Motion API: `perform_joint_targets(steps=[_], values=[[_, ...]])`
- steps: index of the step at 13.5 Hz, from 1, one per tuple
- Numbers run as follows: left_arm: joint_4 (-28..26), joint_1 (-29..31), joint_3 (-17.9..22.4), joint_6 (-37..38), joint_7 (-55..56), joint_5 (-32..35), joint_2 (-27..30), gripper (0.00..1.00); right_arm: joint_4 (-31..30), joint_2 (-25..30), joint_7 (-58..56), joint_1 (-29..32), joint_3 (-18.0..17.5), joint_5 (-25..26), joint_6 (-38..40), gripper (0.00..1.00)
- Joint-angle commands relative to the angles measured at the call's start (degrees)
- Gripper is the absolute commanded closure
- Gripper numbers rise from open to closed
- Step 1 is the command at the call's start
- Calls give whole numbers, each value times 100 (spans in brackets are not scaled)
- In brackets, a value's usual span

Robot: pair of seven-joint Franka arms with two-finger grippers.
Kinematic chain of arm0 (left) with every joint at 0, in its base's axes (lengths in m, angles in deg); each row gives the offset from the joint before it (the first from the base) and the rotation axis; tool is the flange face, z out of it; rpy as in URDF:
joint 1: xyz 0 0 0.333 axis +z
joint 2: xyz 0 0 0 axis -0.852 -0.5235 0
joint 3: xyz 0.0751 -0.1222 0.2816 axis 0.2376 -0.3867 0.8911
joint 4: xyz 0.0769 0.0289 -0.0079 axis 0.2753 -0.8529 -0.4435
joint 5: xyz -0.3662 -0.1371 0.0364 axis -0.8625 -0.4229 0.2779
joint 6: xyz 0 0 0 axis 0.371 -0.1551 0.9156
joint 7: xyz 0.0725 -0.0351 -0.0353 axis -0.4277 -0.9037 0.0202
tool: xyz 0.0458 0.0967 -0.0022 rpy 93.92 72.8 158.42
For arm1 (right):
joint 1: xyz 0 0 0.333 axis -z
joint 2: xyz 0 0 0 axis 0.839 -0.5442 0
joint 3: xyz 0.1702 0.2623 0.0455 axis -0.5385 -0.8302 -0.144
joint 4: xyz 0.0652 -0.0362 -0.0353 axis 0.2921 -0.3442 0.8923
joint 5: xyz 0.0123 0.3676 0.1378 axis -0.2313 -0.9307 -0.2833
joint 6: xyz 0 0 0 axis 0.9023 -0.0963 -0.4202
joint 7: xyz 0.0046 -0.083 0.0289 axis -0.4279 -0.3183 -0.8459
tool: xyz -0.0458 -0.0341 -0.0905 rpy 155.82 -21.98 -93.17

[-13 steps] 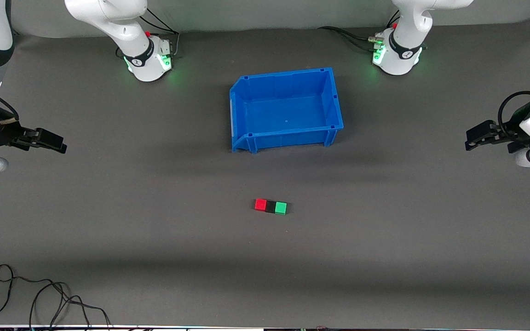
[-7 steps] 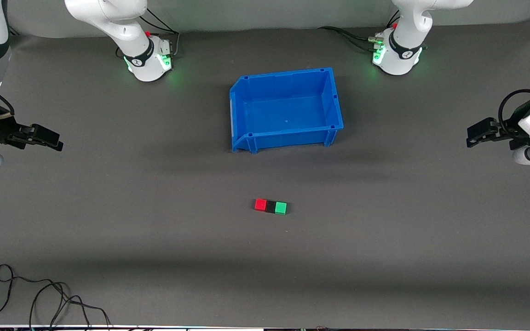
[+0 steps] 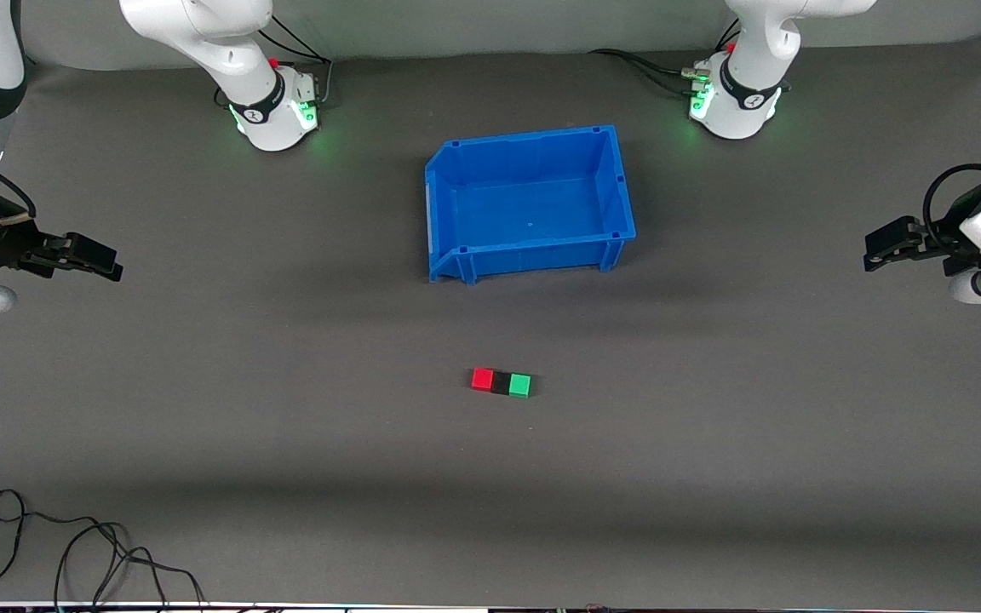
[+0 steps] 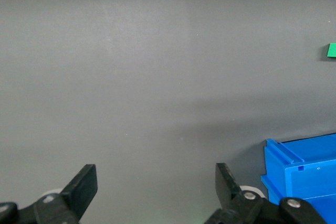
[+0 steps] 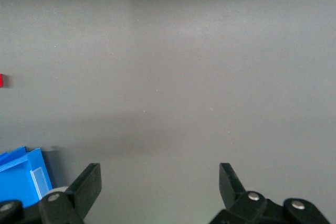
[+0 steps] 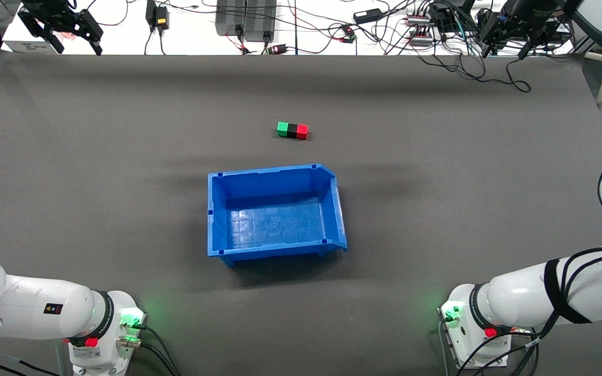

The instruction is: Attach green and red cubes to black cube

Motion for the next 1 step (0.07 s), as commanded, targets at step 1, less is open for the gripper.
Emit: perform_joint_targets(steps=[1], values=[[-84, 53, -56, 51, -50, 93, 137, 0, -153, 145, -107, -72, 44, 73, -115, 1]])
